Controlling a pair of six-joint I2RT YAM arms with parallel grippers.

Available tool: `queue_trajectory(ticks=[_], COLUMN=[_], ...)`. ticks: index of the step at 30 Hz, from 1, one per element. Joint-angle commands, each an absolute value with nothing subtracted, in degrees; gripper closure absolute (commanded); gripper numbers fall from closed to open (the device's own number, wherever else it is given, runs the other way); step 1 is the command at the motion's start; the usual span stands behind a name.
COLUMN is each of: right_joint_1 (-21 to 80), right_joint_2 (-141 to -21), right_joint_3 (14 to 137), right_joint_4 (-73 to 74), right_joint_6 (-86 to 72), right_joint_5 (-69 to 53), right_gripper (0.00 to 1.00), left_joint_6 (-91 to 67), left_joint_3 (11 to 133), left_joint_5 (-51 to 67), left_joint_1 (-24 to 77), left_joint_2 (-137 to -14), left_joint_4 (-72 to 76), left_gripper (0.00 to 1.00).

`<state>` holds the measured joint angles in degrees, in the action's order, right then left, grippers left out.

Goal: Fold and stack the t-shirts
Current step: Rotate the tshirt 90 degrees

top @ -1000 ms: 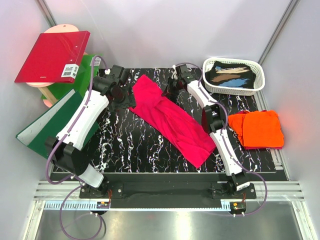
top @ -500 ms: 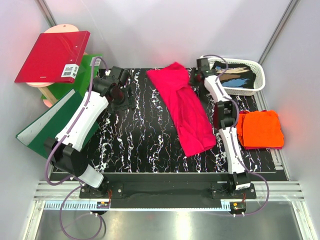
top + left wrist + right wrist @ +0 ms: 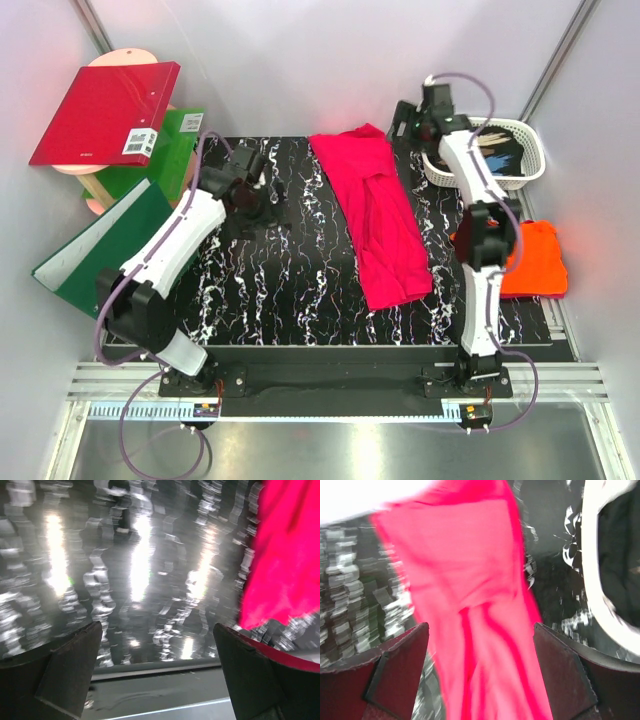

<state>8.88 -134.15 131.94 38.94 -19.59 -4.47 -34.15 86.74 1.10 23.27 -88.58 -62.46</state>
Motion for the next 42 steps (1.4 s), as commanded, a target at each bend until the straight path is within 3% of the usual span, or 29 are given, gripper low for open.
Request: queue_trajectory(ticks=[1, 5, 12, 33, 36, 40, 42], right_joint_1=[9.1, 8.7, 5.5, -2.2, -2.5, -2.5, -2.5], right_joint_2=[-114.8, -103.7, -95.9, -93.3, -92.9, -91.9, -91.5], right_joint_3=[124.3, 114.4, 107.8, 108.6, 108.6, 107.3, 106.4], right_joint_4=[37.4, 37.1, 37.2, 37.2, 37.3, 37.3, 37.3], right_joint_6=[-18.2, -18.1, -17.1, -18.5, -18.7, -18.9, -18.9], right_joint_5=[-7.8, -6.7, -3.7, -5.3, -5.7, -6.2, -7.0], right_gripper=[0.08, 0.02, 0.00, 0.00, 0.00, 0.00, 0.00], left_joint_6=[-38.9, -44.4, -46.7, -51.2, -51.5, -51.8, -51.8], left_joint_3=[81.0, 76.3, 84.2, 82.1, 82.4, 83.0, 81.9], left_joint_5=[19.1, 29.1, 33.7, 31.5, 31.9, 31.4, 30.7], left_joint_1=[26.5, 31.5, 40.4, 49.0, 49.1, 49.0, 48.5], left_joint_2=[-91.6, -98.5, -111.1, -121.8, -124.1, -126.1, -125.8], left_joint_4=[-47.4, -35.7, -32.6, -35.2, -35.2, -35.2, -35.4], left_gripper=[0.01, 0.01, 0.01, 0.31, 0.42, 1.00, 1.00])
